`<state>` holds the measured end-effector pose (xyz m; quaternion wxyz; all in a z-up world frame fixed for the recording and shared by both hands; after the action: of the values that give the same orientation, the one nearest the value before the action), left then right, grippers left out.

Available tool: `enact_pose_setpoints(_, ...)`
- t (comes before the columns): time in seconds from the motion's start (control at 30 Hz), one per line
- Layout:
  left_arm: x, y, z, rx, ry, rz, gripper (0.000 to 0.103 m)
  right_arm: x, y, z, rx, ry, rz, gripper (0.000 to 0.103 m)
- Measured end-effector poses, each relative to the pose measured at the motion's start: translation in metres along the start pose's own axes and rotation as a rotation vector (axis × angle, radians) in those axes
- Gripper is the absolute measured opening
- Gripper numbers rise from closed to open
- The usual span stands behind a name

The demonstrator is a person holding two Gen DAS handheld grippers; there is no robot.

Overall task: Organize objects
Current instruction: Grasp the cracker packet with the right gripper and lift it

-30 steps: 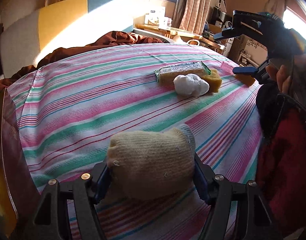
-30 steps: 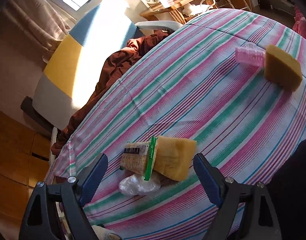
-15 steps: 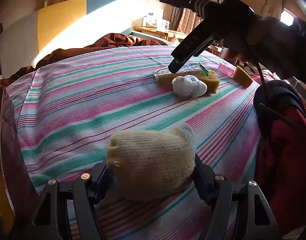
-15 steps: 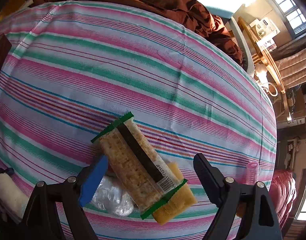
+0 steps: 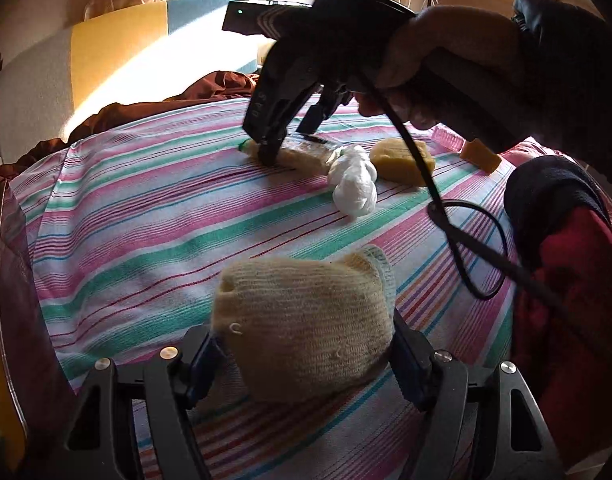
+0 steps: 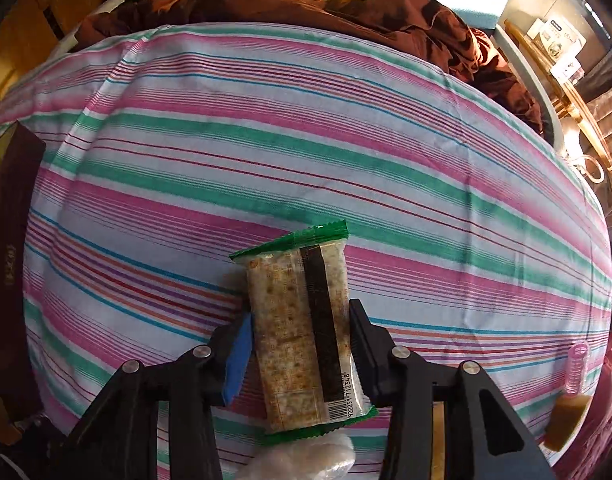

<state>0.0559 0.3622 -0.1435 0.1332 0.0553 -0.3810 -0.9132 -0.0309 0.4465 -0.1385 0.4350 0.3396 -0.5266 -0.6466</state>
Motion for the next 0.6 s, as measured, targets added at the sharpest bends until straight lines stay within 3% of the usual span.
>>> enact_pose_setpoints(0.1,-0.001,0.0,0.0,-0.001,-0.005,0.005,0.074,0.019,-0.002,-0.003,0.002,-0.03,0.077,0.048)
enact_pose_setpoints(0.17,-0.001,0.0,0.0,-0.002,-0.001,0.002,0.074,0.022,-0.002,-0.006,-0.003,-0.07,0.116,0.06)
enact_pose_setpoints(0.23,-0.001,0.0,0.0,-0.002,0.0,0.002,0.074,0.026,-0.003,-0.011,-0.013,-0.049,0.121,0.071)
enact_pose_setpoints(0.33,-0.002,0.0,0.0,-0.003,-0.002,0.003,0.074,0.025,0.0,-0.025,-0.037,-0.021,0.103,0.073)
enact_pose_setpoints(0.47,-0.002,0.0,0.0,-0.005,0.0,0.003,0.074,0.012,0.006,-0.05,-0.055,-0.035,0.105,0.069)
enact_pose_setpoints(0.53,-0.003,0.0,0.0,-0.005,-0.001,0.005,0.074,0.015,0.009,-0.059,-0.085,-0.037,0.088,0.047)
enact_pose_setpoints(0.6,-0.003,0.0,0.0,-0.005,-0.001,0.007,0.074,0.006,0.012,-0.069,-0.097,-0.05,0.086,0.046)
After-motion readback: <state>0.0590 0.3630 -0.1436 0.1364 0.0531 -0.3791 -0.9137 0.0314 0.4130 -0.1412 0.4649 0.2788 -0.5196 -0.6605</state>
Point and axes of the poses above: each gripper's, at about its wrist camera, not at the fingertips, and y roughly against the way its jaws point, x to its left, z to its top, the point moved 6 cm from there along -y, roughly the way its jaws point, and after that the axes turned 11 degrees about -y, right-handed, at the moved point
